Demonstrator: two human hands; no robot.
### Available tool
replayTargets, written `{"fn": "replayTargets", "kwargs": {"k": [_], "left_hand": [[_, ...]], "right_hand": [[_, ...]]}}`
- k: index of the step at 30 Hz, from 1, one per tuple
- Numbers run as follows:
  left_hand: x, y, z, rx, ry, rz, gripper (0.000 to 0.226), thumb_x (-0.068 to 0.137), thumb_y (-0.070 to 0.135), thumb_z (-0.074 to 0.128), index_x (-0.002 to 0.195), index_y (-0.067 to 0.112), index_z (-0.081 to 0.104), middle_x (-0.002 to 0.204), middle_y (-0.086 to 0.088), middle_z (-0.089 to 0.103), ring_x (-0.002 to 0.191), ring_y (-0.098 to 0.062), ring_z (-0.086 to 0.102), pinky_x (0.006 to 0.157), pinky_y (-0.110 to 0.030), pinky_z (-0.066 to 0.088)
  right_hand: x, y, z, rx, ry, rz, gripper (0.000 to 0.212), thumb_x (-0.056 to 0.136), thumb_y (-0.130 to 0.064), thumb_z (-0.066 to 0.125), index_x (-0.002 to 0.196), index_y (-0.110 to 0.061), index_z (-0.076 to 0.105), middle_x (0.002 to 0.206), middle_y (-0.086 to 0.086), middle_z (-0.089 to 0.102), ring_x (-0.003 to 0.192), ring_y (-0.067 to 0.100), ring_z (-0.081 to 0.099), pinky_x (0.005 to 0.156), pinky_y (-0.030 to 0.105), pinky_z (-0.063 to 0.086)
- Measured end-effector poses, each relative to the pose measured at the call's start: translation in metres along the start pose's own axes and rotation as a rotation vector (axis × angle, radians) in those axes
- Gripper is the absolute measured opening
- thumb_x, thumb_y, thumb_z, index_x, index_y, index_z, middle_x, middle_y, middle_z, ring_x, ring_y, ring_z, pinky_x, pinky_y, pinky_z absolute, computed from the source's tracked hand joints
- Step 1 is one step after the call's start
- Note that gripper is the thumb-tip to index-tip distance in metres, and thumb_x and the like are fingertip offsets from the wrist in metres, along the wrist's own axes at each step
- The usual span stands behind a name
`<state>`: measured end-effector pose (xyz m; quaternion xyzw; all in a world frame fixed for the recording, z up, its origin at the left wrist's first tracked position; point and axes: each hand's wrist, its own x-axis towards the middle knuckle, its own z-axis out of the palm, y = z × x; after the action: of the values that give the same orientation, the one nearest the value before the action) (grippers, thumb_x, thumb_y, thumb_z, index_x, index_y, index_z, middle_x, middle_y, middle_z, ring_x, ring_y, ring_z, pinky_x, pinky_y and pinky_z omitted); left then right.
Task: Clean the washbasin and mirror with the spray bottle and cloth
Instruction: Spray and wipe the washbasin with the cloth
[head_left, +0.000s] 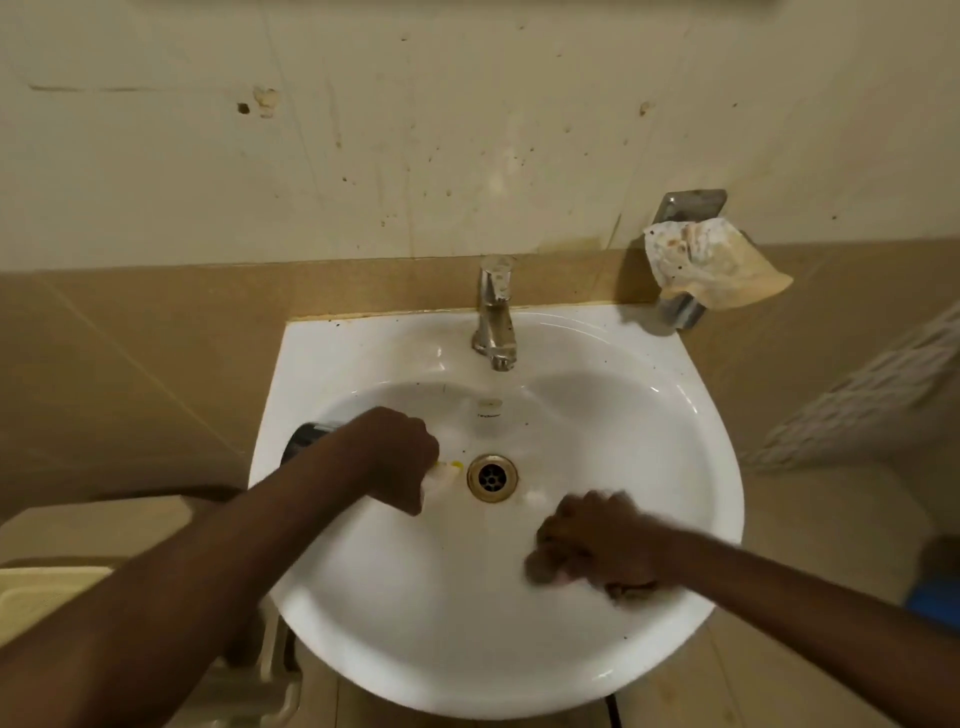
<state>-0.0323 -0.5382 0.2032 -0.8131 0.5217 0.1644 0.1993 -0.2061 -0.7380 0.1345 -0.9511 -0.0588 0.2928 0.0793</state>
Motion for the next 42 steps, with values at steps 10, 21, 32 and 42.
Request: {"fn": "replayTargets", "kwargs": {"k": [10,21,32,42], "left_hand": [[0.021,0.017,0.016,-0.165,0.306,-0.245,0.033,0.086,0.041,0.051,0.104,0.015,0.059,0.102,-0.005,0.067,0.092,-0.026,0.064,0.076,-0.03,0.046],[0.025,0.031,0.029,-0.371,0.394,-0.159,0.038,0.083,0.04,0.057,0.11,0.014,0.054,0.107,-0.004,0.064,0.096,-0.024,0.059,0.073,-0.027,0.042],[0.01,0.021,0.044,-0.817,0.516,-0.445,0.025,0.081,0.037,0.064,0.071,0.021,0.048,0.062,0.007,0.051,0.059,-0.012,0.052,0.055,-0.02,0.035],[-0.023,-0.017,0.045,-1.4,0.599,-0.925,0.03,0.079,0.036,0.065,0.069,0.008,0.069,0.069,-0.011,0.07,0.074,-0.032,0.065,0.068,-0.038,0.047]], "right_hand": [[0.048,0.089,-0.036,-0.919,0.827,0.083,0.026,0.081,-0.004,0.051,0.099,-0.022,0.053,0.101,0.006,0.058,0.082,0.026,0.05,0.082,0.046,0.044],[0.074,0.094,-0.065,-1.003,1.105,-0.263,0.027,0.084,-0.01,0.063,0.101,-0.03,0.054,0.1,0.004,0.059,0.078,0.025,0.054,0.076,0.043,0.046],[0.115,0.025,-0.064,-0.999,1.024,-0.457,0.029,0.089,-0.009,0.05,0.114,-0.022,0.057,0.119,0.005,0.054,0.105,0.025,0.048,0.086,0.044,0.041],[0.186,-0.085,-0.055,-0.421,1.128,-0.378,0.019,0.091,-0.024,0.049,0.102,-0.019,0.063,0.117,0.002,0.059,0.102,0.022,0.048,0.08,0.038,0.036]]}}
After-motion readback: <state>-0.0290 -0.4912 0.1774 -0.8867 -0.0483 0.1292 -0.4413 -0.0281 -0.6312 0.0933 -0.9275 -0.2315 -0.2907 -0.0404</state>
